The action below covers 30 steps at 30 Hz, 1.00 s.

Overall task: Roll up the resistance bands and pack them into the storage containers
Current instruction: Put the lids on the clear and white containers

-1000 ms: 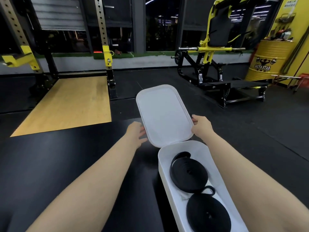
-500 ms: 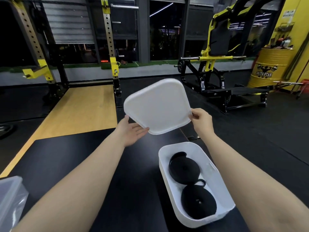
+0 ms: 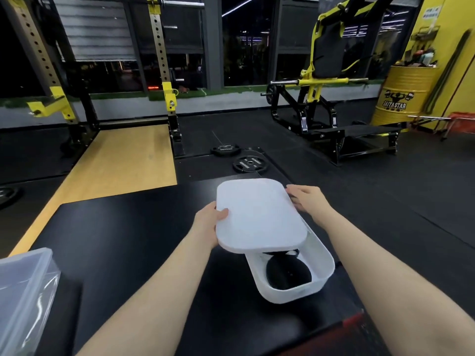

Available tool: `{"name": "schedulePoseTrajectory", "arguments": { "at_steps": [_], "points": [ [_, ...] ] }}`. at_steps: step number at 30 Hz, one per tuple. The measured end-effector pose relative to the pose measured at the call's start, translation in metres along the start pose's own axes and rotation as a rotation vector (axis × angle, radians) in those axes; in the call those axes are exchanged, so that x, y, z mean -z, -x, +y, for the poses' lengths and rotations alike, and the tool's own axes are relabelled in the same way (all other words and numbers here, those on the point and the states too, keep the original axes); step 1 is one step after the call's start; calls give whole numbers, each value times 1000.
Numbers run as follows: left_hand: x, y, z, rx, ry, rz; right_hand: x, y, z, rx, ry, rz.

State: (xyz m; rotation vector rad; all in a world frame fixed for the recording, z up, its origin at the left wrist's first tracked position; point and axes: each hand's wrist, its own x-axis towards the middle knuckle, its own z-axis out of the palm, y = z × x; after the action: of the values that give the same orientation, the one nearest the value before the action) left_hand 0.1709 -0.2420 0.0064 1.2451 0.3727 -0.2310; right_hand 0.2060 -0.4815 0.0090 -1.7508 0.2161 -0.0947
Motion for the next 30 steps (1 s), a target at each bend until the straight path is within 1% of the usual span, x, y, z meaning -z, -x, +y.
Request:
{"name": "schedulePoseTrajectory", "arguments": {
  "at_steps": [2,5,7,10,15,18,22,27,30],
  "points": [
    [-12,4,-17,-34,12,19,6,9,7,0,127,-58],
    [-32,9,-41,-118,-45,70,10,16,17,32,367,-119],
    [-41,9,-57,-148,-86,90,11,17,25,54,456,-125],
    [-47,13,-74,-150,-170,119,17,18,38,20,541,-157],
    [-56,17,-89,-105,-319,131,26,21,57,-19,553,-170],
    [-61,21,-92,-118,-380,135,28,22,62,-20,521,-166],
    [-62,22,-97,-162,-409,134,28,24,60,-17,521,-178],
    [-57,24,-100,-194,-432,164,21,23,63,-32,634,-197],
    [-57,25,-100,-204,-454,161,19,25,63,-7,640,-197]
  ]
}}
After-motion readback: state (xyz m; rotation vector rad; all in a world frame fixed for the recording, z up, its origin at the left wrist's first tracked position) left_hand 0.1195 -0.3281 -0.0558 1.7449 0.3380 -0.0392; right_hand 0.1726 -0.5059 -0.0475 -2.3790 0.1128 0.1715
